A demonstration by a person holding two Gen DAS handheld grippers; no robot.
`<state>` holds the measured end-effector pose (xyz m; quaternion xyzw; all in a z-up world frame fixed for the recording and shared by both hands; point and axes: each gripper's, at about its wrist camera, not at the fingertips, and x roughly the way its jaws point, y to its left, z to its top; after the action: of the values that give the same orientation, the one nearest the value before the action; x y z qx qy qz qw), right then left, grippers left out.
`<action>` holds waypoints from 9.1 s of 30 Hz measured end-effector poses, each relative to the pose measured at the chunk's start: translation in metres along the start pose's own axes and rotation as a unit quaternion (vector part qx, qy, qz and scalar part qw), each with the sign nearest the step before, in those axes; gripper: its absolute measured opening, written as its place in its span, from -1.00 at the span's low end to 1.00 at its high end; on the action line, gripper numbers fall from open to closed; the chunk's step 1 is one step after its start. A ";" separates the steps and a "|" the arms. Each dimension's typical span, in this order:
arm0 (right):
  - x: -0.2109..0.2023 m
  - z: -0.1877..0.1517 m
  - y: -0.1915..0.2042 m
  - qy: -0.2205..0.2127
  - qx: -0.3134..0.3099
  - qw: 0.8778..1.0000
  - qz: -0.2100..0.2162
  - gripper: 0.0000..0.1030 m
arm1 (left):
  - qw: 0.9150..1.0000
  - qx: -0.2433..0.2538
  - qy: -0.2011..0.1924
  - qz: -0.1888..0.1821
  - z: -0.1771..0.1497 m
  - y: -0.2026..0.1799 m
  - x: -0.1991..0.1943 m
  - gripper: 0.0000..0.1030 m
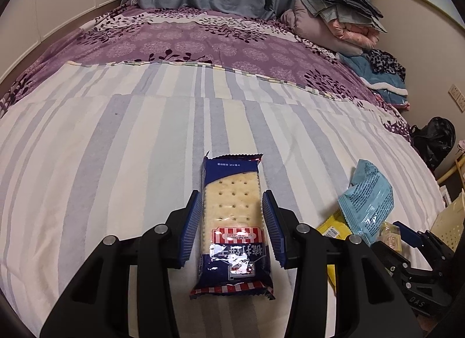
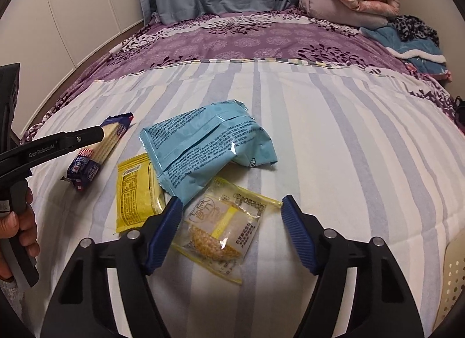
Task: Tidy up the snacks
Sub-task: 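Grasp the blue cracker pack with the left tool while the right tool approaches the round cookie packet, then lift the cracker pack with the left tool while the right tool grasps the clear cookie packet, then lower both held packets into the basket and open both tools, then move both open tools back over the yellow packet and light-blue bag, then grasp the yellow packet with the left tool while the right tool grasps the light-blue bag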
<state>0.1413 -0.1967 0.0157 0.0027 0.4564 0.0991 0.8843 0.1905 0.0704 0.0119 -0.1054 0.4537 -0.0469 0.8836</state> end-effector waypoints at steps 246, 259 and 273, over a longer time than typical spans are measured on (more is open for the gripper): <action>-0.108 -0.052 -0.047 -0.063 0.037 0.992 -0.100 0.88 | 0.998 0.067 0.019 0.006 -0.050 -0.103 -0.017 0.87; -0.087 -0.054 -0.047 -0.044 0.041 0.994 -0.086 0.88 | 0.997 0.048 0.018 0.054 -0.045 -0.064 -0.003 0.82; -0.067 -0.038 -0.037 -0.028 0.050 0.997 -0.046 0.88 | 0.999 0.044 0.007 0.020 -0.038 -0.062 -0.003 0.02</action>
<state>0.0793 -0.2479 0.0435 0.0287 0.4354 0.0357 0.8991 0.1586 0.0050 0.0066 -0.0570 0.4596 -0.0504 0.8848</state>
